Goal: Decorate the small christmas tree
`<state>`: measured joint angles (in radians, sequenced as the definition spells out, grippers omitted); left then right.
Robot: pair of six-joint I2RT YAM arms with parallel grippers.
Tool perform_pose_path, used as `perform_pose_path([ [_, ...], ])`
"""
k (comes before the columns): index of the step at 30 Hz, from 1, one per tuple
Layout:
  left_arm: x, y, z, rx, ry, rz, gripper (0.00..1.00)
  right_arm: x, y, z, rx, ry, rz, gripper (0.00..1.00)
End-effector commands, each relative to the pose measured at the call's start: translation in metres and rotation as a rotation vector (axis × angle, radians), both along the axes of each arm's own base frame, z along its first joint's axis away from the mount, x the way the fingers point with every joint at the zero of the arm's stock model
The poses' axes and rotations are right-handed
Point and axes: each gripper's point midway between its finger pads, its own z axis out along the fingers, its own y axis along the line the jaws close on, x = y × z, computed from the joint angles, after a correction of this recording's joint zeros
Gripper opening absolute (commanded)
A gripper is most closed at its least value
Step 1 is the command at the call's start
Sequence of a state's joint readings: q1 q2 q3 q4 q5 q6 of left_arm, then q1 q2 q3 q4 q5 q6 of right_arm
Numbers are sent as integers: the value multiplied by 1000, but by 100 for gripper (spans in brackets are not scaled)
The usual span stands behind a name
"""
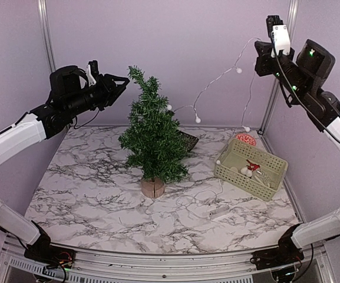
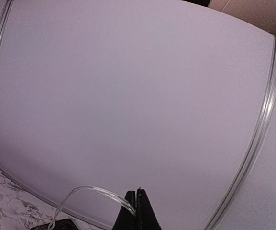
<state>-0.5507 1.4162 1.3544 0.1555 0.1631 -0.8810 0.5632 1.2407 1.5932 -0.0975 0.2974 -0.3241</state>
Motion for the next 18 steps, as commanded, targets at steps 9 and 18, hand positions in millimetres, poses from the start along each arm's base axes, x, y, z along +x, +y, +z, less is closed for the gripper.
perform_pose_path([
  [9, -21, 24, 33, 125, -186, 52, 39, -44, 22, 35, -31, -74, 240, 0],
  [18, -55, 19, 49, 254, -353, -67, 42, -109, 65, 22, -141, -62, 587, 0],
])
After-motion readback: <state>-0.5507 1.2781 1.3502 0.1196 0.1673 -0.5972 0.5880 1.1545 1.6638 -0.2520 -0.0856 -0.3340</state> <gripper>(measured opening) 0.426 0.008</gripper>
